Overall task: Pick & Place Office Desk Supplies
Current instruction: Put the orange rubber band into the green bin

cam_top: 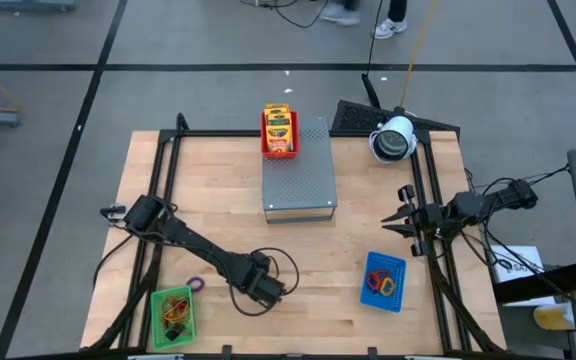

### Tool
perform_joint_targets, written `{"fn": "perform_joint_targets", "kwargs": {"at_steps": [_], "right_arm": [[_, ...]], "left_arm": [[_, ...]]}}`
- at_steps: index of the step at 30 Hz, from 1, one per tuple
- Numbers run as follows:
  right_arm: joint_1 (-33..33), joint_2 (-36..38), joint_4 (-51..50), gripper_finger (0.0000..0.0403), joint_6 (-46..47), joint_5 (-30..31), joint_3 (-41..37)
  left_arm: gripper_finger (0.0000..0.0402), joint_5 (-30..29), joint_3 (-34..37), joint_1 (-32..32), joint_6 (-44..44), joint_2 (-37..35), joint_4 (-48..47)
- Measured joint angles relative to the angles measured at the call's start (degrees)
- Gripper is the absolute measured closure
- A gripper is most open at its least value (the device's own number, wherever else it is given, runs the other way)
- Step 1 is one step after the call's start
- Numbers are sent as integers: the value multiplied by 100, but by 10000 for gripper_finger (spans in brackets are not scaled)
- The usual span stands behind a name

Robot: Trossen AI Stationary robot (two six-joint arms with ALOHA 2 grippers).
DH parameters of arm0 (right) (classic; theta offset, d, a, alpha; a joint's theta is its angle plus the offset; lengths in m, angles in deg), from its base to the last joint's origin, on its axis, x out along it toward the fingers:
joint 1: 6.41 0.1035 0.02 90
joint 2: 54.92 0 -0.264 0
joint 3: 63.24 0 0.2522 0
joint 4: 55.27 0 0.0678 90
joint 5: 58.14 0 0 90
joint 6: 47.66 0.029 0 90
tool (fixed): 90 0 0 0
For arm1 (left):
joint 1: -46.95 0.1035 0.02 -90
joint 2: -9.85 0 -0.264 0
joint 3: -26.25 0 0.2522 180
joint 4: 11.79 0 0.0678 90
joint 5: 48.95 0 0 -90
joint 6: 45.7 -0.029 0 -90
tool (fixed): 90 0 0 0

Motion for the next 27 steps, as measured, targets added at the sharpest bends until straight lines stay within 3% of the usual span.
{"fn": "perform_joint_targets", "kwargs": {"at_steps": [10, 19, 27], "right_arm": [[0, 0, 0, 358, -1, 0, 0], [2, 0, 0, 358, 1, 0, 0], [2, -2, 0, 358, -1, 0, 0]], "left_arm": [[388, 41, 17, -2, -396, -48, -103], [397, -74, 37, -90, -258, -592, -157], [399, -344, 28, -417, 585, -1405, -231]]}}
